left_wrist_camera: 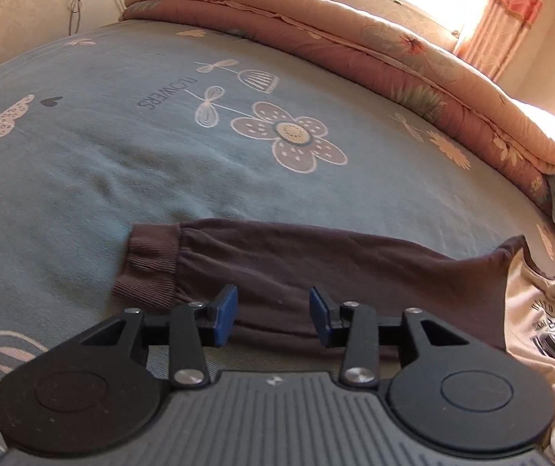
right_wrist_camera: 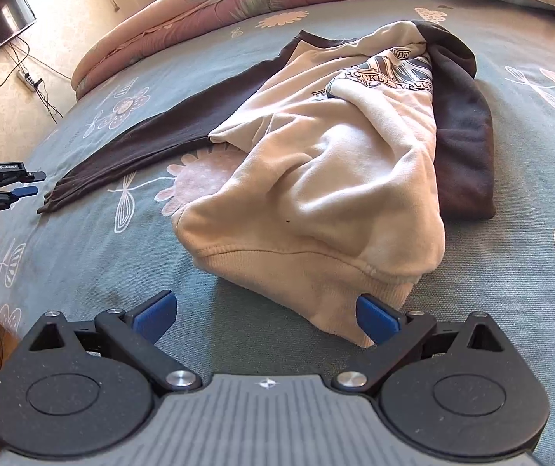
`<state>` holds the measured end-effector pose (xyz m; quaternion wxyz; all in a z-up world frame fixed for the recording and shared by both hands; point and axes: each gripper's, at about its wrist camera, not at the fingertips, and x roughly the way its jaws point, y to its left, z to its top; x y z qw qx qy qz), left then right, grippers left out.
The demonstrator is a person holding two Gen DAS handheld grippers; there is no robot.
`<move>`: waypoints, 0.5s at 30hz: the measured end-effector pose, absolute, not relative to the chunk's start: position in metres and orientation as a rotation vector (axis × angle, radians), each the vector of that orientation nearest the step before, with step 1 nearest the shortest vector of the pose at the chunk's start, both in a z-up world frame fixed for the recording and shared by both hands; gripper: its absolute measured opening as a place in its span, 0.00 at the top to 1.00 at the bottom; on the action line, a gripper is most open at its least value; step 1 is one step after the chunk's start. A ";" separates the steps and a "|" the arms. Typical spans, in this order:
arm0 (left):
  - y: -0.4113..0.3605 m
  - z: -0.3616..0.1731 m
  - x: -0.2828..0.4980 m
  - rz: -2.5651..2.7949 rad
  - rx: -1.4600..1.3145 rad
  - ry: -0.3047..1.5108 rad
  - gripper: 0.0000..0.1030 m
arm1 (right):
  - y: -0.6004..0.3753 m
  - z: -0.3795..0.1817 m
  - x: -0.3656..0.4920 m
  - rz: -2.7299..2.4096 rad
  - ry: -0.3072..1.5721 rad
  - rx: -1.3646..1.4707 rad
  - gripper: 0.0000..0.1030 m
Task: Fold clothes
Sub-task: 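Release the stretched brown sleeve with the left gripper and withdraw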
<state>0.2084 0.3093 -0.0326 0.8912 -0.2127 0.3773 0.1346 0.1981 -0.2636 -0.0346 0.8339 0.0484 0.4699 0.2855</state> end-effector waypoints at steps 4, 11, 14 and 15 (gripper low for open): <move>0.238 -0.040 0.224 0.088 -0.416 0.833 0.57 | -0.279 -0.032 0.193 0.587 0.977 0.109 0.02; 0.124 -0.053 0.235 -0.209 -0.420 0.913 0.55 | -0.314 -0.038 0.187 0.532 0.969 0.150 0.00; 0.094 -0.052 0.231 -0.299 -0.463 0.913 0.52 | -0.326 -0.042 0.185 0.518 0.975 0.173 0.00; 0.086 -0.051 0.229 -0.325 -0.479 0.909 0.51 | -0.329 -0.044 0.184 0.515 0.977 0.179 0.00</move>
